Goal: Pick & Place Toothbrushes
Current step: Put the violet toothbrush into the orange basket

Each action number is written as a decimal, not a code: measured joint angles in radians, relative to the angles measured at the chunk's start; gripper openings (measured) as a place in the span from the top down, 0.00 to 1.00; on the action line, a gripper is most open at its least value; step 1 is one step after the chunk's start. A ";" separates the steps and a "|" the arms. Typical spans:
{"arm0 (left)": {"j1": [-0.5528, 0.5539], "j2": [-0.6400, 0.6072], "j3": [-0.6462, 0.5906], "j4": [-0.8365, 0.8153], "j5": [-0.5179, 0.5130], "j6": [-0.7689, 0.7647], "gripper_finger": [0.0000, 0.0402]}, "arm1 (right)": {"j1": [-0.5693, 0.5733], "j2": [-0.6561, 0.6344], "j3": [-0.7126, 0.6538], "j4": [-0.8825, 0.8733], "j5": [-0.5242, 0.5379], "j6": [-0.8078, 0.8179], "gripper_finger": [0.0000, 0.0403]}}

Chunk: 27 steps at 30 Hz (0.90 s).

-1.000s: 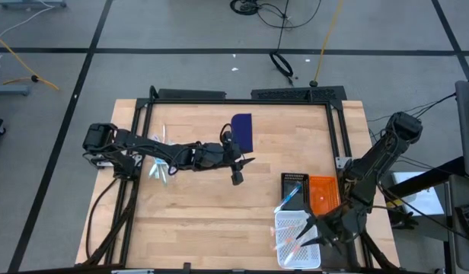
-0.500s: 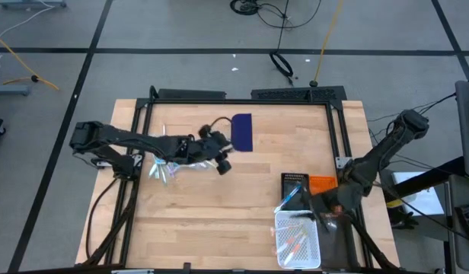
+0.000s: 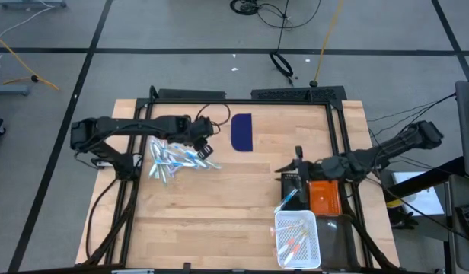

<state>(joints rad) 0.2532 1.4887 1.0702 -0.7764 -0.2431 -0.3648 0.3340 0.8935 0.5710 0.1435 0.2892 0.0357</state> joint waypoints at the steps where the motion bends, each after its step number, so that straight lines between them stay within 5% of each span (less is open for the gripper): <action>1: 0.017 0.000 0.000 0.000 0.028 0.015 0.68 | -0.028 0.001 0.000 0.000 -0.029 0.000 0.73; 12: 0.085 0.109 -0.003 -0.048 0.171 0.067 0.68 | -0.223 0.005 0.000 -0.030 -0.164 0.001 0.73; 27: 0.073 0.279 -0.003 -0.060 0.167 0.083 0.68 | -0.236 0.005 0.000 -0.059 -0.165 -0.003 0.73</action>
<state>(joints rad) 0.3260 1.7681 1.0668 -0.8361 -0.0763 -0.2823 0.0982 0.8986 0.5709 0.0841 0.1246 0.0330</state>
